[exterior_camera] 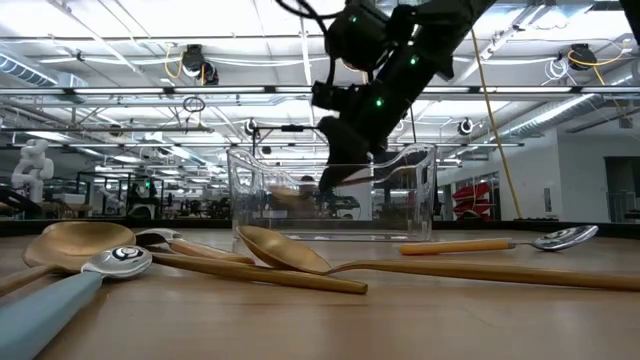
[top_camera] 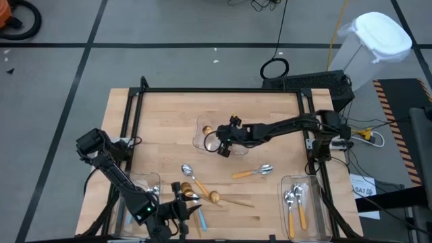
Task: Sort silverware by color (type)
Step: Put the gold spoon into the top transparent bin
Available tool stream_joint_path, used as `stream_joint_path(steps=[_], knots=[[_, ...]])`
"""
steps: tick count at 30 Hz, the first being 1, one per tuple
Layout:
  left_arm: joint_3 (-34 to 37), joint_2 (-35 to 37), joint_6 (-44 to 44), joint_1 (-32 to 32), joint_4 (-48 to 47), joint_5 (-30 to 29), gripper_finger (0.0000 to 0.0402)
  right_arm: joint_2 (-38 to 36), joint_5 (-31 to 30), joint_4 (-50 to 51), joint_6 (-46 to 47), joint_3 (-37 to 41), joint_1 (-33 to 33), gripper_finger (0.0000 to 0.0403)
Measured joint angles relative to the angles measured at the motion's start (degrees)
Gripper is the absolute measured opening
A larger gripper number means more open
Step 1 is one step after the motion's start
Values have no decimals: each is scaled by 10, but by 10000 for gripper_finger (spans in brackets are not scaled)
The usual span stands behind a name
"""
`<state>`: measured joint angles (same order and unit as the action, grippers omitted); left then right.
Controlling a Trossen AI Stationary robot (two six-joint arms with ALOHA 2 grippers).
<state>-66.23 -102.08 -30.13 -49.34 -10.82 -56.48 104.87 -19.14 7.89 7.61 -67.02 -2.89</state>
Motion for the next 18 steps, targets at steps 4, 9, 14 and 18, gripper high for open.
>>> stream_joint_path(steps=[4, 9, 14, 18], knots=[[0, 0, 0, 8, -1, 0, 117, 12, 3, -3, 4, -1, -5, 14], [0, 0, 4, 14, -3, 0, 117, 22, 4, -4, 20, -1, -11, 14], [0, 0, 11, 14, -5, 0, 117, 28, -2, 5, 19, 0, -12, 15], [0, 0, 11, 14, -7, 0, 117, 27, -3, 3, 14, 1, -13, 15]])
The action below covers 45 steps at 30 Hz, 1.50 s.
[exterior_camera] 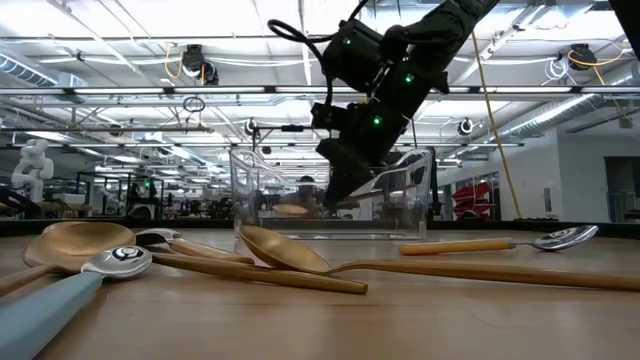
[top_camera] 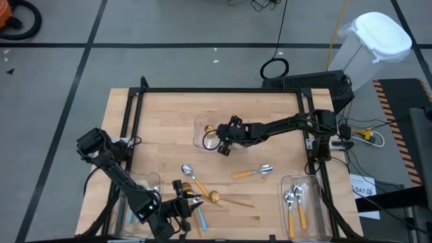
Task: Sort silverware by color (type)
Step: Put the gold spoon into the top transparent bin
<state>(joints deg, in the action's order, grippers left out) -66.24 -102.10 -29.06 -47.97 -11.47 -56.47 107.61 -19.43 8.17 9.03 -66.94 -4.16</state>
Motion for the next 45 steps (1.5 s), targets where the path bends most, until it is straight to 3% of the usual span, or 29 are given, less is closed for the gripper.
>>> stream_joint_path(steps=[5, 13, 20, 28, 34, 38, 45], knots=[[0, 0, 0, 0, -1, 0, 117, 0, 1, 0, -4, 0, 1, 25], [0, 0, -1, 0, -2, 0, 117, -7, 1, -1, 2, 0, 3, 73], [0, 0, -2, 0, -4, 0, 117, -73, 1, 16, 3, 0, 37, 97], [0, 0, -5, 0, -6, 0, 117, -146, 2, 60, -10, -1, 159, 100], [0, 0, -8, 0, -14, 0, 117, -139, 1, 62, 52, -1, 269, 100], [0, 0, -40, 0, -42, 1, 117, -127, -42, 40, 89, -1, 329, 100], [0, 0, -73, 0, -54, 1, 117, -76, -47, -8, 105, -1, 395, 100]])
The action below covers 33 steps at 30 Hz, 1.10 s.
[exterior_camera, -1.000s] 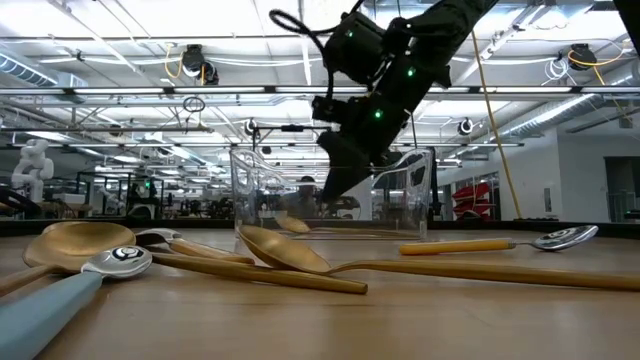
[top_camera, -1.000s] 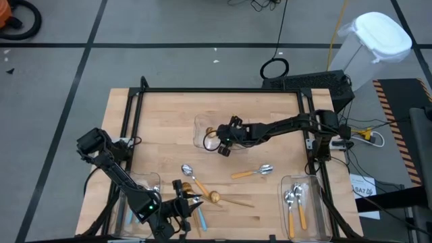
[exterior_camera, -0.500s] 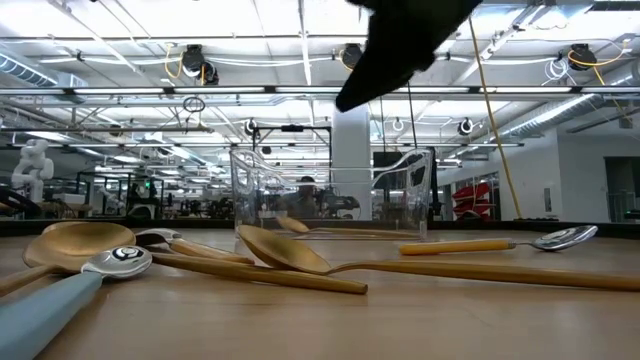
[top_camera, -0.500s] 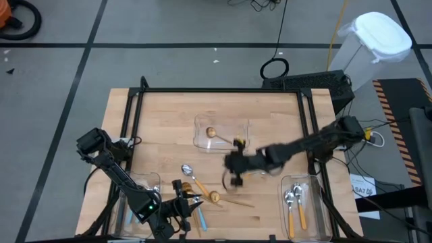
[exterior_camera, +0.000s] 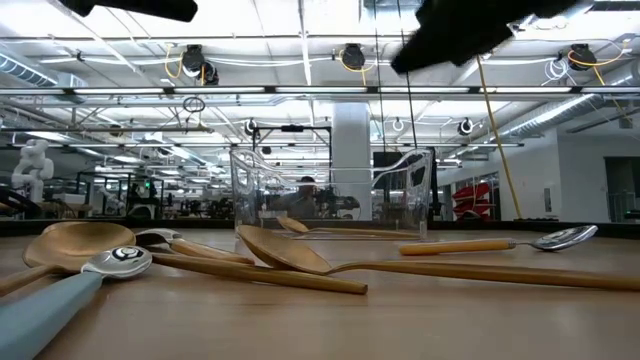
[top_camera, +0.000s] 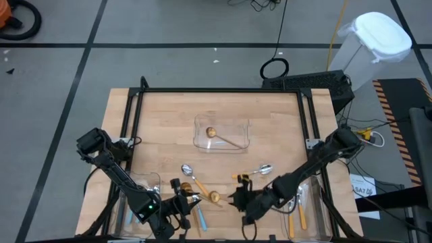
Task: Sort silverware by color (type)
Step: Put the gold spoon into the top transparent bin
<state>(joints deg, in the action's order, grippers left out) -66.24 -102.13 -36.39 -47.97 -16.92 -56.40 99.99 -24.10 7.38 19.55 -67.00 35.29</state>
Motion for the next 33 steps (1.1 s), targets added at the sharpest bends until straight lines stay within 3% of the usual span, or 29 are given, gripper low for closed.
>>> stream_joint_path(steps=[9, 17, 33], knots=[[0, 0, -6, 0, 1, 0, 117, 60, 1, -8, 57, 0, 17, 100], [0, 0, -9, 0, 0, 0, 117, 103, 30, -59, -5, 0, 16, 100], [0, 0, -1, 11, 0, 0, 117, 151, 12, -74, 23, -1, -8, 100]])
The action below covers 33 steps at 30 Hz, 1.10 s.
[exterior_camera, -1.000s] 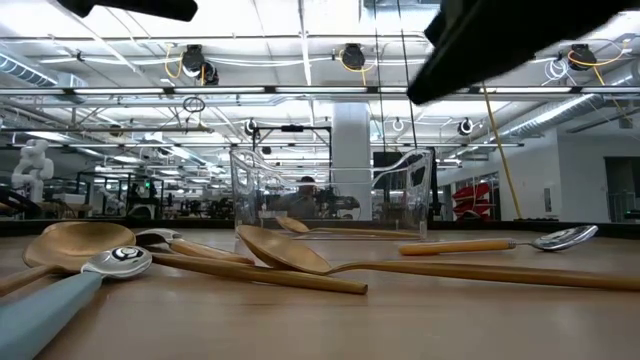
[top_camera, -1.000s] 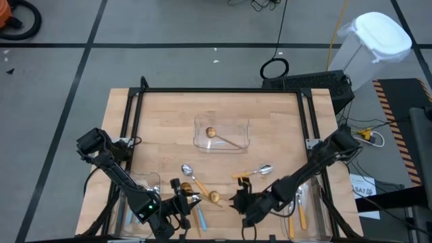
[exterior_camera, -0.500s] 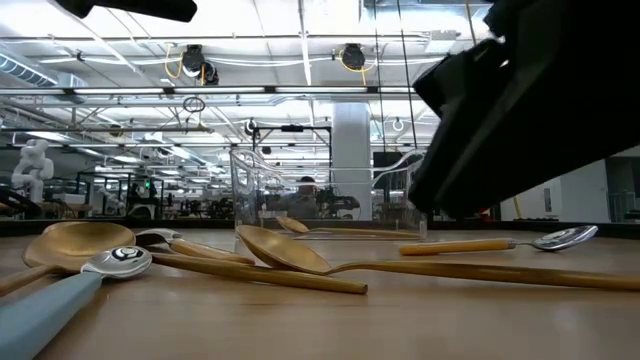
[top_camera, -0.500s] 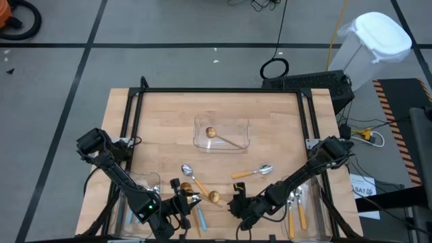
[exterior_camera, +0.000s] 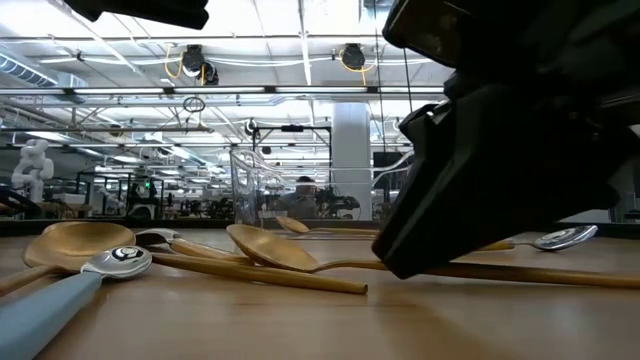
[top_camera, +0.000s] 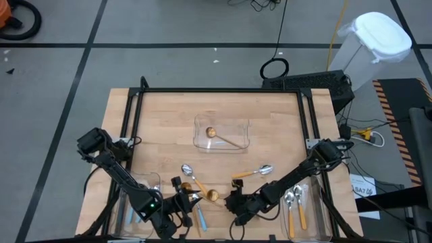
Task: Sort silverware by color (type)
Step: Put the gold spoon into the top transparent bin
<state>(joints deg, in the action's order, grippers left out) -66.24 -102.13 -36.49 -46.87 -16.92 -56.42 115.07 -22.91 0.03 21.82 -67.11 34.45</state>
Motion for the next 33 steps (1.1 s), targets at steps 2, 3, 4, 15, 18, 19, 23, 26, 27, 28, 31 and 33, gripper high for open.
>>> stream_joint_path(steps=[2, 3, 4, 15, 18, 19, 23, 26, 27, 28, 31, 33], knots=[[0, 0, 2, 0, 0, 0, 117, 0, 1, 1, 0, 0, -1, 100], [0, 0, 2, 0, 0, 0, 117, 0, 1, 1, 0, 0, -1, 100], [0, 0, 2, 0, -1, 0, 117, -1, 1, 0, -1, 0, -1, 100], [0, 0, 3, 1, -2, 0, 117, -4, -56, -48, -26, 2, -3, 100], [0, 0, 3, 1, -5, 0, 117, -4, -54, -38, -6, 2, -8, 100], [0, 0, 3, 1, -6, 0, 117, -4, -54, -31, 0, 2, -9, 100], [0, 0, 3, 1, -10, 0, 117, -1, -34, -9, 21, 1, -12, 100], [0, 0, 3, 1, -10, 0, 117, 9, -9, -13, 26, 1, -14, 100], [0, 0, 2, 1, -9, 0, 117, 13, -1, -17, 27, 1, -15, 100], [0, 0, 2, 1, -9, 0, 117, 16, 1, -21, 27, 1, -16, 100], [0, 0, 0, 1, -10, 0, 117, 26, -3, -25, 36, 0, -18, 100], [0, 0, 0, 1, -10, 0, 117, 26, 2, -19, 47, -1, -22, 99]])
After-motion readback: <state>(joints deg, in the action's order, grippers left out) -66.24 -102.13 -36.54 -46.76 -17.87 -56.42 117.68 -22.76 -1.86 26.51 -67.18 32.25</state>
